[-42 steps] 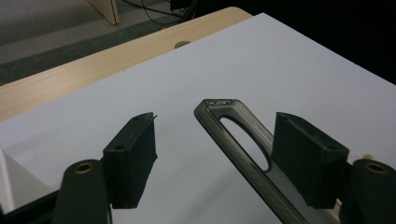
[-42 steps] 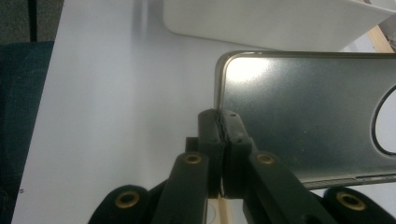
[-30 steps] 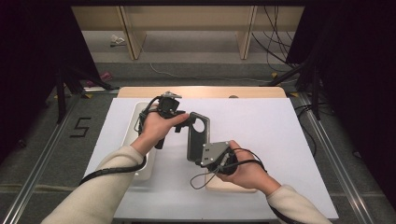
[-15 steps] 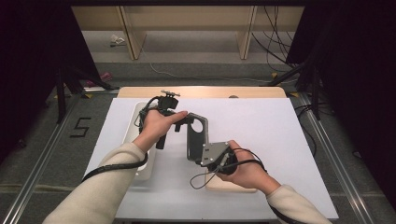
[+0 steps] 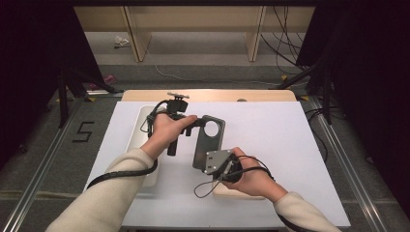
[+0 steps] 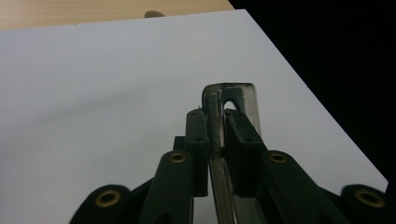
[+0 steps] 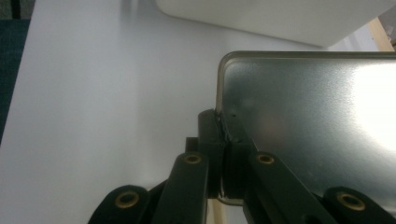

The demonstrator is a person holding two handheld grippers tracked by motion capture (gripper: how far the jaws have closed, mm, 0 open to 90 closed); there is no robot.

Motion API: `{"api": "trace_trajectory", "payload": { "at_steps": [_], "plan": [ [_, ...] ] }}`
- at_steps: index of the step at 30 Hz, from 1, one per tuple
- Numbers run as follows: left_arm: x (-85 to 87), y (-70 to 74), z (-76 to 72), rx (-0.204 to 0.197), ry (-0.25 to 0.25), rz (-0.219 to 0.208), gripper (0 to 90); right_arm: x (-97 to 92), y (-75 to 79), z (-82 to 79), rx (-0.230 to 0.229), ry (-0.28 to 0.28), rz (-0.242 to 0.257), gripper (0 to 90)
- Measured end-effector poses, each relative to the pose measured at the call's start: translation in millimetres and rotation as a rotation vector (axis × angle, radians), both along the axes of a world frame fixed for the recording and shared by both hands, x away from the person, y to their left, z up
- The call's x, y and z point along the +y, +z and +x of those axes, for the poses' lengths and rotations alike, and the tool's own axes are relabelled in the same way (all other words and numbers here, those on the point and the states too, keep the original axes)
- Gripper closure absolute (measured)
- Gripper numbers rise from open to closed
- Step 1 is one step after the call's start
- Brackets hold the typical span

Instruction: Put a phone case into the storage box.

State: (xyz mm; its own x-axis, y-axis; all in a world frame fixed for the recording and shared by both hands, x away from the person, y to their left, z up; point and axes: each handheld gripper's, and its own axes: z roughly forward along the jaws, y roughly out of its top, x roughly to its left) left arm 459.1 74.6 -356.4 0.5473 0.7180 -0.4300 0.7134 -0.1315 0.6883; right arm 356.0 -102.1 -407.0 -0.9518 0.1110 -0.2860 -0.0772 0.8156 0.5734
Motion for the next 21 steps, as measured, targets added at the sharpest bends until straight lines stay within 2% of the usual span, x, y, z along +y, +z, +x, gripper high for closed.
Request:
{"api": "trace_trajectory", "payload": {
  "at_steps": [4, 5, 6, 7, 8, 10, 11, 12, 13, 14, 15, 17, 18, 19, 20, 21],
  "plan": [
    [-6.1, 6.8, -8.9, -0.072, -0.027, 0.005, 82.2, 0.4, -2.4, 2.2, 0.000, -0.024, 0.009, 87.8],
    [-6.8, 10.6, -11.7, -0.117, -0.030, 0.029, 82.4, -0.4, -3.0, 2.8, 0.003, -0.042, 0.016, 83.7],
    [-6.8, 10.6, -11.7, -0.117, -0.030, 0.029, 82.3, -0.4, -3.0, 2.8, 0.003, -0.042, 0.016, 83.7],
    [-6.9, 12.1, -12.5, -0.144, -0.029, 0.043, 82.4, -2.2, -2.8, 4.6, -0.002, -0.069, 0.035, 72.4],
    [-6.2, 13.2, -12.6, -0.164, -0.030, 0.049, 82.4, -2.2, -2.8, 4.6, -0.002, -0.069, 0.035, 72.4],
    [-4.3, 14.7, -12.4, -0.187, -0.029, 0.055, 82.3, -4.8, -1.7, 5.9, -0.006, -0.104, 0.061, 61.3],
    [-3.0, 15.2, -12.7, -0.227, -0.034, 0.072, 82.2, -8.1, 0.4, 6.8, -0.005, -0.148, 0.093, 50.9],
    [-3.0, 15.2, -12.7, -0.227, -0.034, 0.072, 82.2, -8.1, 0.4, 6.8, -0.005, -0.148, 0.093, 50.9],
    [-1.9, 15.2, -13.2, -0.246, -0.034, 0.084, 82.2, -12.5, 1.7, 9.6, -0.002, -0.187, 0.136, 41.3],
    [-0.7, 15.1, -13.9, -0.262, -0.031, 0.090, 82.2, -12.5, 1.7, 9.6, -0.002, -0.187, 0.136, 41.3],
    [0.4, 14.6, -14.4, -0.276, -0.030, 0.091, 82.2, -18.4, 2.1, 13.8, 0.012, -0.227, 0.170, 36.7],
    [3.9, 13.5, -15.1, -0.299, -0.025, 0.096, 82.2, -21.4, 2.4, 15.9, 0.022, -0.243, 0.183, 34.5],
    [5.5, 12.6, -15.1, -0.308, -0.025, 0.096, 82.2, -27.3, 3.3, 18.5, 0.047, -0.282, 0.218, 29.9],
    [7.7, 11.9, -15.0, -0.314, -0.031, 0.101, 82.2, -27.3, 3.3, 18.5, 0.047, -0.282, 0.218, 29.9],
    [10.0, 10.9, -14.9, -0.321, -0.029, 0.102, 82.2, -32.6, 4.0, 20.5, 0.046, -0.304, 0.250, 26.6],
    [14.4, 8.9, -15.1, -0.335, -0.022, 0.112, 82.2, -34.4, 4.4, 21.1, 0.050, -0.310, 0.257, 25.0]
  ]
}}
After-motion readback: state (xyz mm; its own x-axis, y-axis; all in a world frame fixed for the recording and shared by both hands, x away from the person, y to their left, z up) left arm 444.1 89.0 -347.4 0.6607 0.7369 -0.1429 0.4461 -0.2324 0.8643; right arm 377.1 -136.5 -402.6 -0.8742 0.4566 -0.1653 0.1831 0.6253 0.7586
